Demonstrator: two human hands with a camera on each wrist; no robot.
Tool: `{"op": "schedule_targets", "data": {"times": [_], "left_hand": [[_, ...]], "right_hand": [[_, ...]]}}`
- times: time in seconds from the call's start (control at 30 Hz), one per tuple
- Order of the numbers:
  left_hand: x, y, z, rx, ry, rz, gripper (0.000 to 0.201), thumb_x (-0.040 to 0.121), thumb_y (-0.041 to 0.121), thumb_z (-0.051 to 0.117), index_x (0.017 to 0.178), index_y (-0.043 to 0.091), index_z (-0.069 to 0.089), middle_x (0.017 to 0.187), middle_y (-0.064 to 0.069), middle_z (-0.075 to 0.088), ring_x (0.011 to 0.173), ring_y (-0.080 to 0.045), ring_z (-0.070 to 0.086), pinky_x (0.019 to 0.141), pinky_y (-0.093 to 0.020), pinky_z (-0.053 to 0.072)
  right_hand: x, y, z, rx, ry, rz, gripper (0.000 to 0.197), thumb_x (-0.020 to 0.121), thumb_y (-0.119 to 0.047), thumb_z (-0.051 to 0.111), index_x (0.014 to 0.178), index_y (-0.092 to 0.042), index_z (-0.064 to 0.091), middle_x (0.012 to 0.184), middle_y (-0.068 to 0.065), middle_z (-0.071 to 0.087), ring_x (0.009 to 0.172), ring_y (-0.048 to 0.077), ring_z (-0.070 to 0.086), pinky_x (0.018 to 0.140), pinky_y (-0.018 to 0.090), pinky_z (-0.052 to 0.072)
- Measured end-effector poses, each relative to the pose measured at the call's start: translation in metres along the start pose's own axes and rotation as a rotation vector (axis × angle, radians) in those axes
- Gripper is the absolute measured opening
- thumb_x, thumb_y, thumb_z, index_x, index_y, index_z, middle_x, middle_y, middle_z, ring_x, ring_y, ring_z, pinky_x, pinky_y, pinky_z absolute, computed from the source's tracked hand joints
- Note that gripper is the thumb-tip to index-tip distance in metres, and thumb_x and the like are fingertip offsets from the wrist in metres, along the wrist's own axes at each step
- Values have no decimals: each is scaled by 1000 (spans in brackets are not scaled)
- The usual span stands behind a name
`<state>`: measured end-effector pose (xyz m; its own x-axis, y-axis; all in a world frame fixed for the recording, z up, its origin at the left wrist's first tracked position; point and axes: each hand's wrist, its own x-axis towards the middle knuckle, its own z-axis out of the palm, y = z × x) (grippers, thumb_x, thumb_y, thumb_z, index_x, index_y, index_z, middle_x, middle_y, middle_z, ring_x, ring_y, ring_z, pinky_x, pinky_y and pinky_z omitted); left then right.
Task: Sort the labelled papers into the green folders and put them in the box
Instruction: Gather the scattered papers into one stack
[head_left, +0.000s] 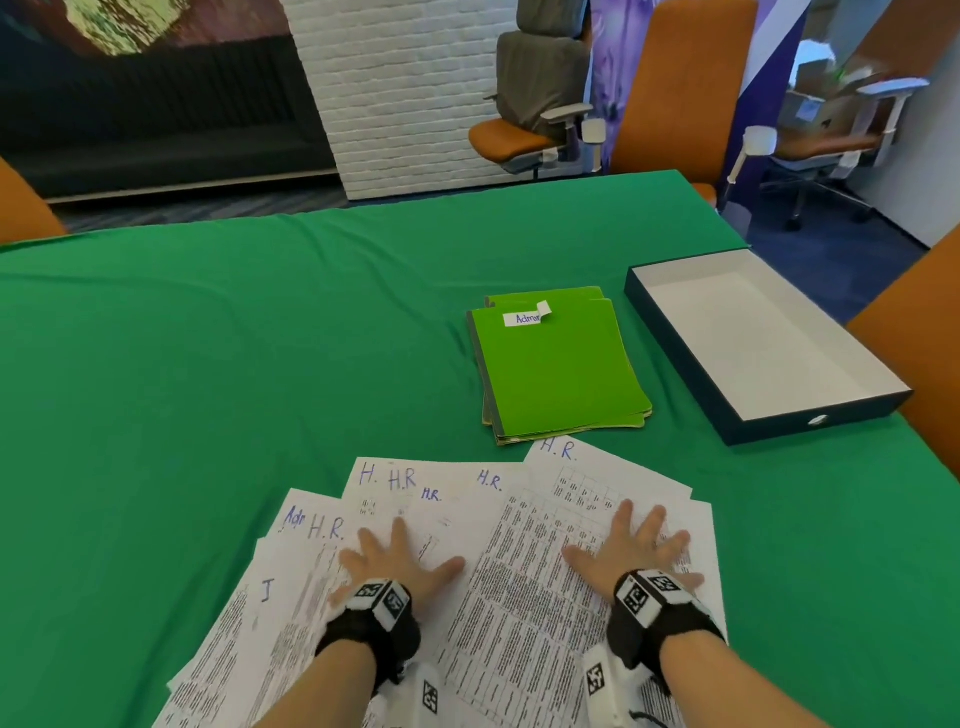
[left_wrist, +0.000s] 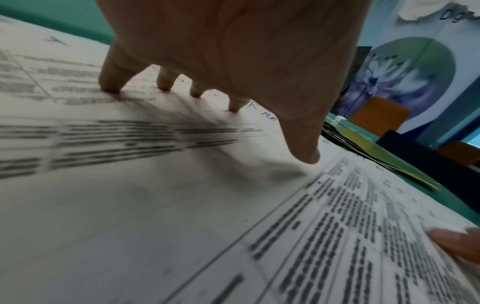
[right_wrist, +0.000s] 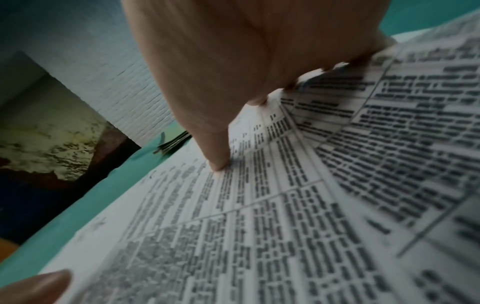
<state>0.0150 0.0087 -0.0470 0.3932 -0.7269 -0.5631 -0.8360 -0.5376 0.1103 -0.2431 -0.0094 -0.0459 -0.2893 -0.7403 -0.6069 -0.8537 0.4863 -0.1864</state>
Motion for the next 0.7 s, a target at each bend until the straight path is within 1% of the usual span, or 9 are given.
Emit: {"op": "schedule_targets", "data": {"times": [0.1, 0.13, 0.2, 0.3, 0.4, 0.47, 0.53, 0.63, 0.7], "left_hand": [[-2, 7, -6, 2, 17, 49, 119, 55, 82, 57, 147, 32, -1, 156, -9, -3, 141, -38, 7, 108, -59, 26], [-1, 4, -9, -13, 34, 21, 122, 54, 79, 62, 147, 31, -2, 156, -10, -6, 141, -38, 7, 109, -58, 26], [3, -7, -12, -54, 59, -71, 130, 50, 77, 66, 148, 26, -2, 156, -11, -7, 142, -37, 6, 108, -60, 26], [5, -21, -7, -43, 67, -127, 132, 45, 83, 61, 147, 20, 5, 154, -10, 7, 140, -34, 12, 106, -59, 29], [2, -11, -6, -5, 101, -104, 118, 46, 82, 59, 140, 22, 21, 144, -7, 27, 132, -30, 26, 100, -55, 36], [0, 1, -9, 1, 92, -86, 111, 50, 77, 63, 138, 21, 24, 141, -9, 30, 131, -32, 29, 101, -53, 37], [-1, 11, -11, -27, 62, -73, 110, 57, 69, 68, 140, 18, 20, 144, -12, 25, 132, -36, 29, 104, -50, 36], [-2, 21, -12, -145, 20, -72, 110, 62, 56, 75, 143, 13, 14, 146, -15, 20, 127, -37, 39, 102, -46, 41], [-1, 24, -12, -238, -3, -63, 107, 63, 47, 79, 141, 9, 17, 144, -16, 28, 125, -35, 43, 100, -45, 44]], "right_hand": [[-4, -10, -5, 64, 31, -38, 105, 73, -72, 52, 148, -28, -7, 158, 7, -15, 142, 41, -2, 108, 64, 19], [-3, -6, -9, 110, 66, -37, 105, 72, -70, 54, 148, -29, -4, 158, 5, -9, 142, 39, 4, 109, 60, 22], [0, 10, -18, 202, 142, 50, 107, 68, -68, 59, 148, -28, 1, 158, 6, -1, 140, 38, 13, 109, 56, 25], [6, 29, -24, 230, 141, 203, 116, 60, -69, 65, 148, -22, 5, 153, 14, 10, 136, 41, 17, 107, 58, 28], [7, 20, -31, 201, 127, 177, 112, 61, -66, 67, 145, -19, 10, 145, 17, 22, 130, 40, 24, 103, 51, 35], [7, 12, -37, 243, 106, 150, 108, 65, -59, 70, 145, -17, 9, 143, 18, 24, 129, 40, 27, 102, 48, 36], [10, 10, -42, 338, 87, 126, 106, 68, -49, 73, 146, -16, 7, 142, 20, 27, 128, 40, 35, 103, 45, 39], [15, 18, -45, 585, 83, 73, 102, 68, -29, 79, 145, -12, 13, 133, 18, 45, 115, 35, 52, 97, 42, 47], [14, 24, -47, 702, 65, 43, 97, 70, -17, 81, 144, -7, 19, 132, 16, 50, 114, 32, 54, 95, 38, 46]]}}
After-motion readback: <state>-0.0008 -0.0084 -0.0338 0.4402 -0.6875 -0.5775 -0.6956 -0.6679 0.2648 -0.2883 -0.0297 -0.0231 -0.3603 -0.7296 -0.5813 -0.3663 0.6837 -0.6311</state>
